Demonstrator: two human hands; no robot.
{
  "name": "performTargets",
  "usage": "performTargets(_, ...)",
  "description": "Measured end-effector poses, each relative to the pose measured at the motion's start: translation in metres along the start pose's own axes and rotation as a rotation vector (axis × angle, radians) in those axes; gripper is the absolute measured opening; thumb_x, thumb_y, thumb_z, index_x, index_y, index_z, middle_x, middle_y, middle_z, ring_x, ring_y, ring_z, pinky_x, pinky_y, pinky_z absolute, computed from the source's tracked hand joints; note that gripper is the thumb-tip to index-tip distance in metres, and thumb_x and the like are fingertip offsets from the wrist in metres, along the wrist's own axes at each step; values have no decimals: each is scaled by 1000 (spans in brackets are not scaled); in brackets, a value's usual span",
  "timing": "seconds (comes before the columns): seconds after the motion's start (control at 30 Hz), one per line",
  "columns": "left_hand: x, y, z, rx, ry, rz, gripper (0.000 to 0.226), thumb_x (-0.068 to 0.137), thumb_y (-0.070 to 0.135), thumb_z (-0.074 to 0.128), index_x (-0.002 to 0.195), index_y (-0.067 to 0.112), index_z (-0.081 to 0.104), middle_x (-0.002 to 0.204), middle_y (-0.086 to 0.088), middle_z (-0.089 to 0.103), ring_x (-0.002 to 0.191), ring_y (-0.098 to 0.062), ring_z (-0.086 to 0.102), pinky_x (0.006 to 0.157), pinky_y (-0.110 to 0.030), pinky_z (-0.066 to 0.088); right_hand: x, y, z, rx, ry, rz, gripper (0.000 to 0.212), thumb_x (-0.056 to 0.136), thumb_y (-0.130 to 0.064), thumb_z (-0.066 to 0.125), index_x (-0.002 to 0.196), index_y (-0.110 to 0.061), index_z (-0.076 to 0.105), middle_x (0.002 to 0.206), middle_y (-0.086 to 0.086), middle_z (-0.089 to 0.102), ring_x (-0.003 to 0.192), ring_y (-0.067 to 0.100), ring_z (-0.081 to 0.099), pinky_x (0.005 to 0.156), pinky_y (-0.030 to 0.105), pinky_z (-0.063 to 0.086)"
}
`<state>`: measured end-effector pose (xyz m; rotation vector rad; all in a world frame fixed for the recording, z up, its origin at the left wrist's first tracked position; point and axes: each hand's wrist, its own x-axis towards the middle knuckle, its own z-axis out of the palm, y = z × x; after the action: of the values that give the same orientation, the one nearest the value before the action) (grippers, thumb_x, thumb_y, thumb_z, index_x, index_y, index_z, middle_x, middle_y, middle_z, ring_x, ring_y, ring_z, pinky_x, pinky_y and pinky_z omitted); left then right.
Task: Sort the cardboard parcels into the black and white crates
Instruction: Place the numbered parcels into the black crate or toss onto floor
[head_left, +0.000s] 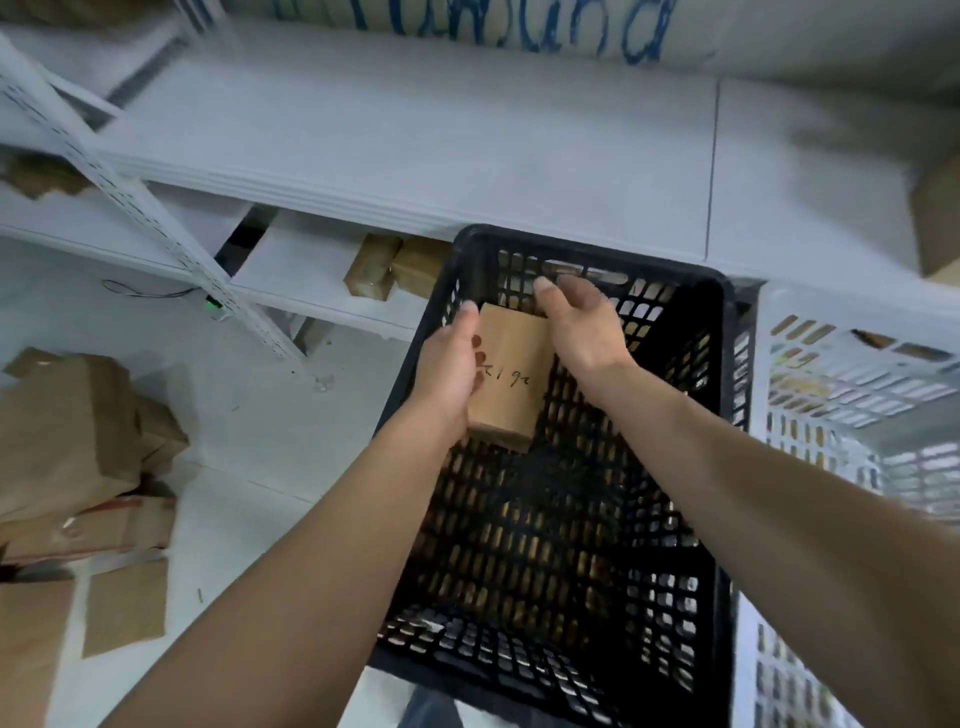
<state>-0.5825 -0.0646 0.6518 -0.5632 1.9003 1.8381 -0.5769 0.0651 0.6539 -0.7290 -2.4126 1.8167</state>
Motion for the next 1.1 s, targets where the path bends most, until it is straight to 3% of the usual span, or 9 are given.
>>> performTargets(0.07,-17,22,6,11,-47,116,44,91,56,44,113,21,61,110,-2,67,103,-19,63,93,-44,49,-19,-22,-13,58,36,-40,59,94,-47,48,142,-15,39,143,2,46,129,17,43,93,22,33)
performTargets(0.17,-49,53,17,29,-146,271,48,90,57,45,121,23,57,128,-1,60,118,-20,55,105,-47,40,-54,-52,-36,101,122,-131,58,94,-47,47,142,-14,41,142,1,47,123,7,44,89,15,32)
performTargets(0.4,-136,103,43,159,-531,649,43,88,60,41,113,29,58,120,8,61,111,-6,57,103,-39,42,-146,-101,-91,147,446,-240,54,95,-45,47,140,-17,44,142,-2,48,123,4,44,93,10,32)
performTargets(0.5,-175,106,58,146,-737,723,42,83,61,43,105,31,62,116,8,65,110,-6,60,102,-37,43,-193,-112,-113,195,602,-255,51,95,-43,48,139,-18,44,140,-4,49,116,0,47,100,19,35)
performTargets(0.83,-356,28,117,185,-1450,634,42,86,57,42,107,27,62,120,0,65,115,-10,59,107,-37,41,-404,-76,-177,191,1219,-154,48,95,-40,50,137,-17,47,134,-2,55,120,8,51,102,26,43)
performTargets(0.93,-412,-2,116,207,-1607,605,40,83,57,43,105,29,62,117,3,65,115,-8,59,107,-35,40,-471,-58,-182,187,1363,-170,24,97,-31,50,118,-27,60,110,-15,65,102,-2,59,85,10,47)
performTargets(1.0,-446,-23,111,206,-1687,569,39,83,56,44,105,29,62,115,6,65,115,-7,59,107,-33,39,-514,-44,-183,195,1456,-156,12,97,-28,50,102,-35,59,96,-23,63,92,-10,57,76,1,42)
performTargets(1.03,-463,-34,109,210,-1717,563,41,83,55,44,107,28,62,115,6,65,114,-7,59,107,-32,39,-537,-38,-182,192,1498,-144,14,97,-31,50,108,-34,57,99,-23,61,93,-13,55,76,-1,41)
performTargets(1.1,-498,-58,103,219,-1773,535,45,83,55,44,112,25,62,117,6,65,115,-7,59,107,-31,39,-581,-22,-180,156,1573,-119,39,96,-37,49,131,-22,50,121,-14,57,108,-10,51,86,4,41)
